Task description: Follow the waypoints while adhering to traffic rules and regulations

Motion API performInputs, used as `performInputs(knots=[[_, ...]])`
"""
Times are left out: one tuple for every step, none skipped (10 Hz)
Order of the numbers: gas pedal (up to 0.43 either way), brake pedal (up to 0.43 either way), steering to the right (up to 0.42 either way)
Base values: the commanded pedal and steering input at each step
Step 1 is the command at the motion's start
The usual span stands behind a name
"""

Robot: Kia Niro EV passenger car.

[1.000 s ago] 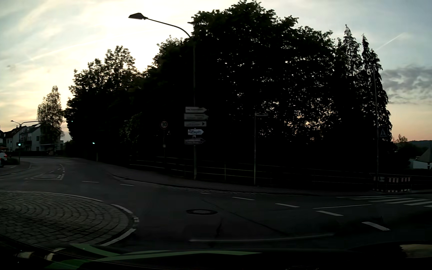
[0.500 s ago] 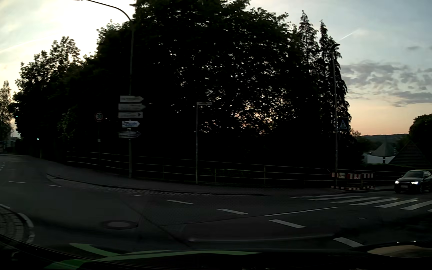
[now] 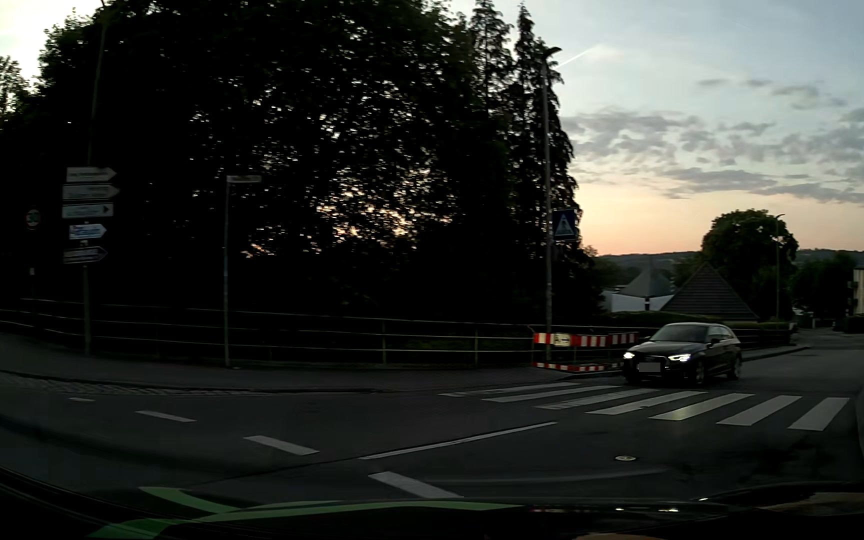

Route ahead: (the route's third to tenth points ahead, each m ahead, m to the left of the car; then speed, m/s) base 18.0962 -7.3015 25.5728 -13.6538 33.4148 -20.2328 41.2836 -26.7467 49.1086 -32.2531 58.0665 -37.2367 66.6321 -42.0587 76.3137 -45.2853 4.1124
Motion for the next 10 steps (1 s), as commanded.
performInputs(knots=[[0.047,0.000,0.459],[0.047,0.000,0.453],[0.079,0.000,0.445],[0.087,0.000,0.431],[0.087,0.000,0.408],[0.110,0.000,0.387],[0.110,0.000,0.360],[0.110,0.000,0.333],[0.110,0.000,0.314],[0.130,0.000,0.292]])
